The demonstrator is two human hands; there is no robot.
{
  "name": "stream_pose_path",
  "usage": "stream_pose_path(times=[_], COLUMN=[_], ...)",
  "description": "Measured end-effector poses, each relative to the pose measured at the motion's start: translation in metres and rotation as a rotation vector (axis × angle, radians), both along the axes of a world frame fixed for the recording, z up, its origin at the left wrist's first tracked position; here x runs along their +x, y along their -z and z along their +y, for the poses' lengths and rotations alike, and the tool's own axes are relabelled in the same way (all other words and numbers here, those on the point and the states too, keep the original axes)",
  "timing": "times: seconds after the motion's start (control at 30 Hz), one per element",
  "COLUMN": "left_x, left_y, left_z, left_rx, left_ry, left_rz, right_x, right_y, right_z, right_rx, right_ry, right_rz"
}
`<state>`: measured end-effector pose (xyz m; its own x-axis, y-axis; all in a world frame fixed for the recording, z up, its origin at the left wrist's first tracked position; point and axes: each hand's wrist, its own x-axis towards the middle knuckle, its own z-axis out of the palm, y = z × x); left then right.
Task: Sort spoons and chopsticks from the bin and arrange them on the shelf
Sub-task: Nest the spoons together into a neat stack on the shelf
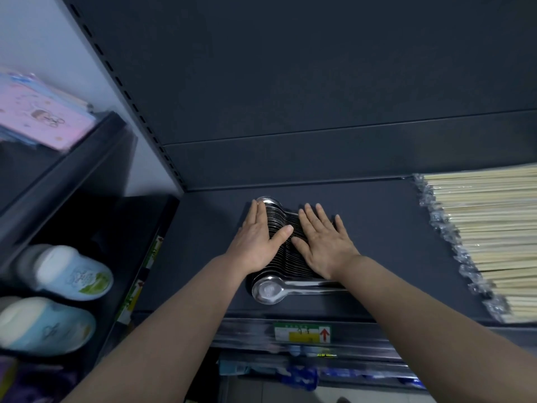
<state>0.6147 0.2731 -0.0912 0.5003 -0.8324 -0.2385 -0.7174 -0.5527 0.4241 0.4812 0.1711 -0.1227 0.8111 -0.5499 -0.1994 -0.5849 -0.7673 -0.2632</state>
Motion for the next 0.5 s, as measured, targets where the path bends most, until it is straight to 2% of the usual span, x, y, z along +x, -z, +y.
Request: stream_pose_path(times=[0.5], left_x=[-0.012], left_y=[0.008], left_z=[0.02], left_rx=[0.058], left_ry=[0.069], left_rz=[-0.134], right_x=[-0.01], right_y=[-0.001], right_z=[0.013], right_rx=[-0.036], right_ry=[-0.038], right_rz=[-0.004])
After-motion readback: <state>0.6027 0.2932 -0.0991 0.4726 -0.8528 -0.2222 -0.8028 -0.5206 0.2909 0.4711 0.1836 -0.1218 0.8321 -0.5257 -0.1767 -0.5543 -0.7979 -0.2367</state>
